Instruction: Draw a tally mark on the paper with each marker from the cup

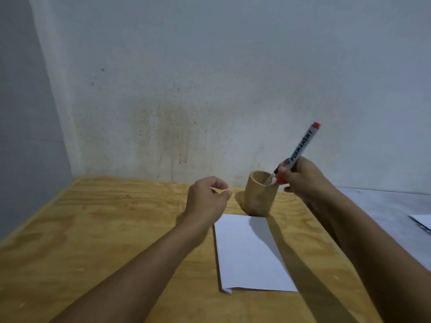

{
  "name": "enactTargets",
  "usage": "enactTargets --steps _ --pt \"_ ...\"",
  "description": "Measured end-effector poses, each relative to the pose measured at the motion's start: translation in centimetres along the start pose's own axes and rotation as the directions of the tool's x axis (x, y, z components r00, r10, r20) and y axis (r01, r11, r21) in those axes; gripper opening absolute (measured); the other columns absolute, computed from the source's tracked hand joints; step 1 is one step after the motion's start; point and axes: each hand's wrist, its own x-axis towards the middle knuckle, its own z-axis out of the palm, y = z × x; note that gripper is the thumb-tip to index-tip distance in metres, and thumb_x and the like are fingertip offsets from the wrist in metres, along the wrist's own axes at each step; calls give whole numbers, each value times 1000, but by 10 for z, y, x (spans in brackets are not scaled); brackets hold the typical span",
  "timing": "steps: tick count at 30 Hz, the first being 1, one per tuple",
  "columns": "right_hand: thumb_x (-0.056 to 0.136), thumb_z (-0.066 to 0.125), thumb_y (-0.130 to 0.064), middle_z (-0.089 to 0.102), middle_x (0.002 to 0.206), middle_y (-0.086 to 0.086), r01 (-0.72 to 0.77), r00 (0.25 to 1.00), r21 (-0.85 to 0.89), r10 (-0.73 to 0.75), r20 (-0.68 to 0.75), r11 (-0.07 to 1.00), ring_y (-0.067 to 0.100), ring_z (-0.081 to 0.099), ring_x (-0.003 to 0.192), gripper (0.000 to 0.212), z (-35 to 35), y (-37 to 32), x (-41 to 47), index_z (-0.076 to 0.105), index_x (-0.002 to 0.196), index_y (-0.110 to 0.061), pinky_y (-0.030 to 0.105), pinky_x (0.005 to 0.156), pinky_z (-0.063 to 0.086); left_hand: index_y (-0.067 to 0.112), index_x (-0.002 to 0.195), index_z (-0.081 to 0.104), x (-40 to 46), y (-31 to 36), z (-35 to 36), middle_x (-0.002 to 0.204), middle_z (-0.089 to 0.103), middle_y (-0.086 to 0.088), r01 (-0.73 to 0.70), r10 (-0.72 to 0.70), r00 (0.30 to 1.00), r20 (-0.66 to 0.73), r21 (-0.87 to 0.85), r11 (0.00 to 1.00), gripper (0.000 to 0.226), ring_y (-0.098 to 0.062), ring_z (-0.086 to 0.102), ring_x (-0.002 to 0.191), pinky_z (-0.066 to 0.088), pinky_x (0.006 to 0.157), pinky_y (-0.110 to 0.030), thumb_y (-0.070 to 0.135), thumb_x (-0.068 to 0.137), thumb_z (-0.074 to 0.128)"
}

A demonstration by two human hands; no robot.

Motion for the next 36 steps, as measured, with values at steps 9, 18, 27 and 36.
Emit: enactTargets --steps 9,18,27,36 --pt "84 71 -37 65 70 7 135 991 -697 -91 100 704 23 59 61 33 -48 -14 29 76 102 -8 34 57 46 21 134 49 20 1 21 144 48 2 -409 233 877 421 394 823 54 -20 41 130 37 107 -39 20 83 65" --pt "90 63 -18 74 95 6 367 930 -841 -169 327 398 24 65 87 17 -32 -18 68 77 99 -14 40 76 59 23 138 43 34 7 34 147 43 2 -529 184 791 583 502 684 60 -27 43 128 42 102 -45 0 83 56" --pt "90 63 -12 72 98 -2 294 948 -654 -123 295 697 23 64 97 22 2 -10 84 57 108 -22 47 93 51 25 133 45 32 15 34 132 54 -3 -562 215 790 575 537 629 58 -28 50 112 47 91 -42 3 82 63" --pt "88 69 -30 76 76 1 217 976 -402 -202 80 890 16 71 65 15 9 26 86 73 89 -15 27 61 55 27 133 40 37 3 35 135 51 8 -578 246 770 589 480 660 65 -26 50 106 49 85 -47 -3 78 58"
